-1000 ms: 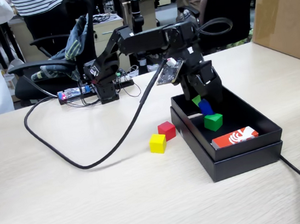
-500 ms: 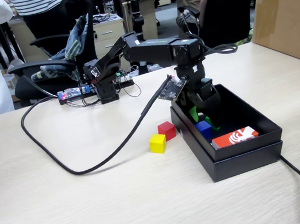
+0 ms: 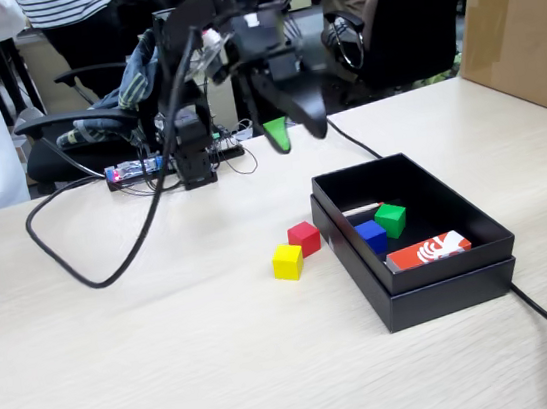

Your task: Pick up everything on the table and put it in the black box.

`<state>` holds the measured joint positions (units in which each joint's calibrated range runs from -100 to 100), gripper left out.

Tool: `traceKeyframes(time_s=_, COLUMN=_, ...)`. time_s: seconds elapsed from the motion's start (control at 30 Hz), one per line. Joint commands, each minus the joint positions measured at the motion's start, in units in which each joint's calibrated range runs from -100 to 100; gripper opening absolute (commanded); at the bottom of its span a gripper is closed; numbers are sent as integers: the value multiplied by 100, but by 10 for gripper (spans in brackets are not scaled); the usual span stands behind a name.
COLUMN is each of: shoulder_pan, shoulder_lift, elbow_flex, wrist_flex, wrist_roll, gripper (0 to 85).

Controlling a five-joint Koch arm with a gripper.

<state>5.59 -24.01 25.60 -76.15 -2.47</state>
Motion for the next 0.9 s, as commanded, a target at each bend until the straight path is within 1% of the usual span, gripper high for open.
traceKeyframes(time_s=0.0, shoulder_pan=-230, shoulder_lift=-450, elbow_flex=-276, wrist_flex=34, wrist_roll=-317, gripper=485)
traceKeyframes(time_s=0.1, shoulder_pan=-381, shoulder_lift=-94, elbow_flex=-684, wrist_flex=138, wrist_roll=-435, gripper=485)
traceKeyframes(time_s=0.2, shoulder_pan=-440, shoulder_lift=537, elbow_flex=-747, wrist_flex=250, wrist_roll=-449, gripper=488)
traceKeyframes(time_s=0.33, shoulder_pan=-415, shoulder_lift=1443, elbow_flex=-421, wrist_flex=285, wrist_roll=-420, gripper=488)
traceKeyframes(time_s=0.57, shoulder_pan=-234, shoulder_lift=3004, elbow_flex=495, wrist_flex=285, wrist_roll=-337, gripper=485)
traceKeyframes(time_s=0.67, shoulder_pan=-190, shoulder_lift=3279, elbow_flex=595, wrist_flex=285, wrist_roll=-303, gripper=483)
traceKeyframes(time_s=0.8, shoulder_pan=-181, shoulder_lift=3669, elbow_flex=758, wrist_flex=285, wrist_roll=-288, gripper=468)
traceKeyframes(time_s=0.87, shoulder_pan=-171, shoulder_lift=3784, elbow_flex=785, wrist_flex=285, wrist_roll=-249, gripper=435)
